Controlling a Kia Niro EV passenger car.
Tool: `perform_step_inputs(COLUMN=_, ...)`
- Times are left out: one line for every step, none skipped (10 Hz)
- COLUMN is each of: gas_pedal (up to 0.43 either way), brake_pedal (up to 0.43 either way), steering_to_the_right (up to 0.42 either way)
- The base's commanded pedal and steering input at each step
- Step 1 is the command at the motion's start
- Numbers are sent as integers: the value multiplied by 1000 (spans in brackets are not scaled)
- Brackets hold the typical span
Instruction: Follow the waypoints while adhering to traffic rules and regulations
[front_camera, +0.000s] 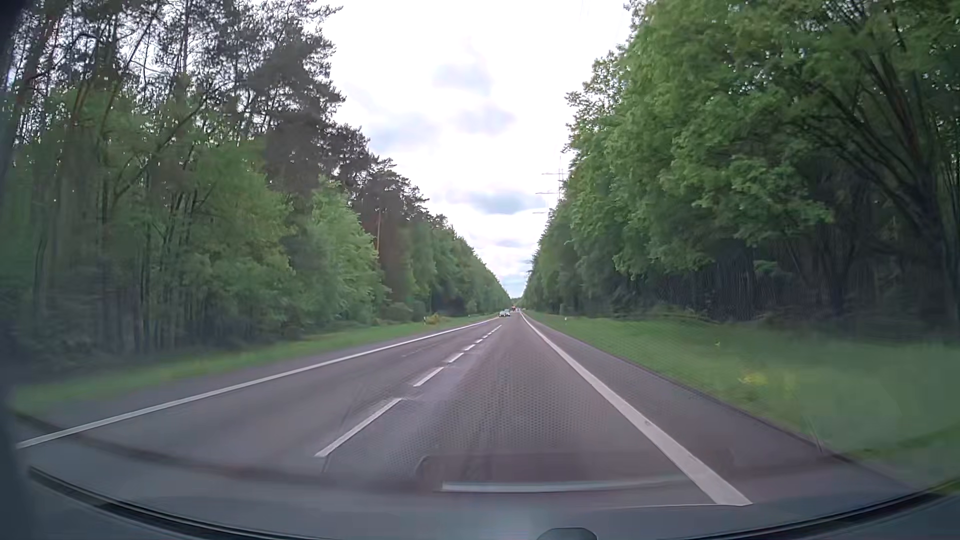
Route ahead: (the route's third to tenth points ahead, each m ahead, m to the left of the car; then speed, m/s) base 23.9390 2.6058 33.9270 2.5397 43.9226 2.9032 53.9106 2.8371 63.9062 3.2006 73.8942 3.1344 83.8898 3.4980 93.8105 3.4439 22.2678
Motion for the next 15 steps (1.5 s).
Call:
perform_step_inputs(gas_pedal=480, brake_pedal=0, steering_to_the_right=-3)
perform_step_inputs(gas_pedal=480, brake_pedal=0, steering_to_the_right=-4)
perform_step_inputs(gas_pedal=480, brake_pedal=0, steering_to_the_right=-4)
perform_step_inputs(gas_pedal=480, brake_pedal=0, steering_to_the_right=-5)
perform_step_inputs(gas_pedal=480, brake_pedal=0, steering_to_the_right=-4)
perform_step_inputs(gas_pedal=480, brake_pedal=0, steering_to_the_right=-4)
perform_step_inputs(gas_pedal=488, brake_pedal=0, steering_to_the_right=-4)
perform_step_inputs(gas_pedal=488, brake_pedal=0, steering_to_the_right=-4)
perform_step_inputs(gas_pedal=488, brake_pedal=0, steering_to_the_right=-4)
perform_step_inputs(gas_pedal=488, brake_pedal=0, steering_to_the_right=-4)
perform_step_inputs(gas_pedal=488, brake_pedal=0, steering_to_the_right=-4)
perform_step_inputs(gas_pedal=488, brake_pedal=0, steering_to_the_right=-4)
perform_step_inputs(gas_pedal=488, brake_pedal=0, steering_to_the_right=-4)
perform_step_inputs(gas_pedal=488, brake_pedal=0, steering_to_the_right=-4)
perform_step_inputs(gas_pedal=488, brake_pedal=0, steering_to_the_right=-4)
